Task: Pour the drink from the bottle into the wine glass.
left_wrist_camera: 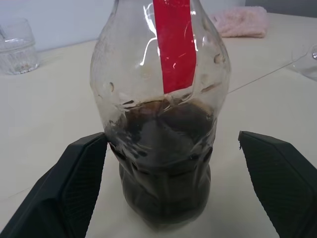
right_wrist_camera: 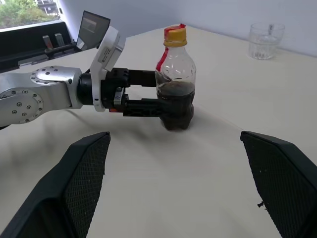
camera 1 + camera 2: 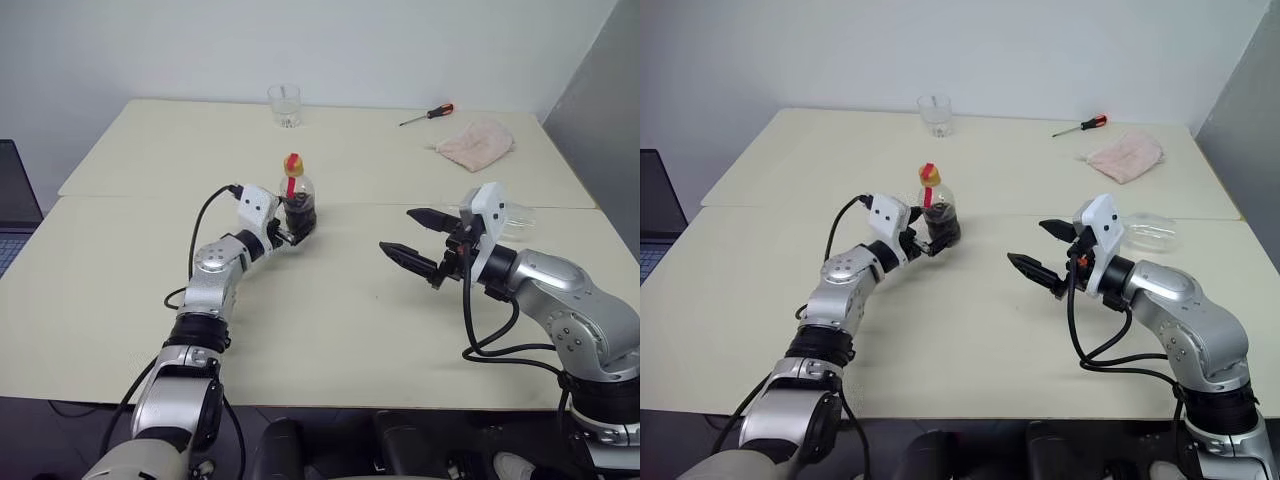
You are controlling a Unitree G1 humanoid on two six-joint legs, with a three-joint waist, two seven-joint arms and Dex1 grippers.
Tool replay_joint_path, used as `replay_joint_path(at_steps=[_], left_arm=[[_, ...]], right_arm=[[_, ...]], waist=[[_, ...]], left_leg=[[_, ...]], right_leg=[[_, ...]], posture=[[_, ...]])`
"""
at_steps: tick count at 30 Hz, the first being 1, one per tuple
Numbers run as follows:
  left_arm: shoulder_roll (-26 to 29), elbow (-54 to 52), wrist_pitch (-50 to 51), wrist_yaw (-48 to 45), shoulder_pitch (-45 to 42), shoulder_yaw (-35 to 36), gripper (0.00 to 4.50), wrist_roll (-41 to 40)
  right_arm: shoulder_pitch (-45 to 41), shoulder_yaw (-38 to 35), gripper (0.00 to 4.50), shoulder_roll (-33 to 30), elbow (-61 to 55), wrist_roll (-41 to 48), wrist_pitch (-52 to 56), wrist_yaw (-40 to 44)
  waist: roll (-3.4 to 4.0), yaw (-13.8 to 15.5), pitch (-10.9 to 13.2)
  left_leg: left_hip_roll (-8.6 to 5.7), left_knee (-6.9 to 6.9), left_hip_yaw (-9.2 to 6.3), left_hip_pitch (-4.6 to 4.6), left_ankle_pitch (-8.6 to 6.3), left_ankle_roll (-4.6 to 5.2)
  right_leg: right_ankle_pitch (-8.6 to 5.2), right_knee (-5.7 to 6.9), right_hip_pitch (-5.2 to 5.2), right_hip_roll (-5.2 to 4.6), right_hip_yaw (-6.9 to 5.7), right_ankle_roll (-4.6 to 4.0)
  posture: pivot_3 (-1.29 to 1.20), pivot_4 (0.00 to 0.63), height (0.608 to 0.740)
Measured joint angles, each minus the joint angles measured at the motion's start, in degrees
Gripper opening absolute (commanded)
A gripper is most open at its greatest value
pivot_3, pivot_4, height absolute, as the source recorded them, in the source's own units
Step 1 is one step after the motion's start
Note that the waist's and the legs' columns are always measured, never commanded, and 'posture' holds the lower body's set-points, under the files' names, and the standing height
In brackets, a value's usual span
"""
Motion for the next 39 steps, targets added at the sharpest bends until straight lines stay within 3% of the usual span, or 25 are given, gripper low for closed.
replay_joint_path(at_steps=[19,39], left_arm=[[-3.3,24.8,-14.4,-1.2,-11.1,1.6,4.48,1.8],[-4.8,36.2,-18.8,-0.2,-17.4,6.2,4.48,1.8]], right_arm=[[-0.8,-0.3,4.50,-1.5,-1.1,0.7,1.6,-0.2],[-1.0,-1.1,4.50,-2.3,-3.9,2.4,5.3,-1.8]], waist=[[0.00,0.0,0.0],[0.00,0.1,0.0]], left_leg=[[0.00,0.16,-0.37,-0.31,0.00,0.00],[-0.01,0.65,-0.84,-0.73,0.00,0.00]], right_leg=[[0.00,-0.02,-0.01,-0.02,-0.49,0.00],[0.01,0.02,-0.03,-0.02,-0.88,-0.01]], posture=[[0.00,0.150,0.740],[0.00,0.150,0.740]])
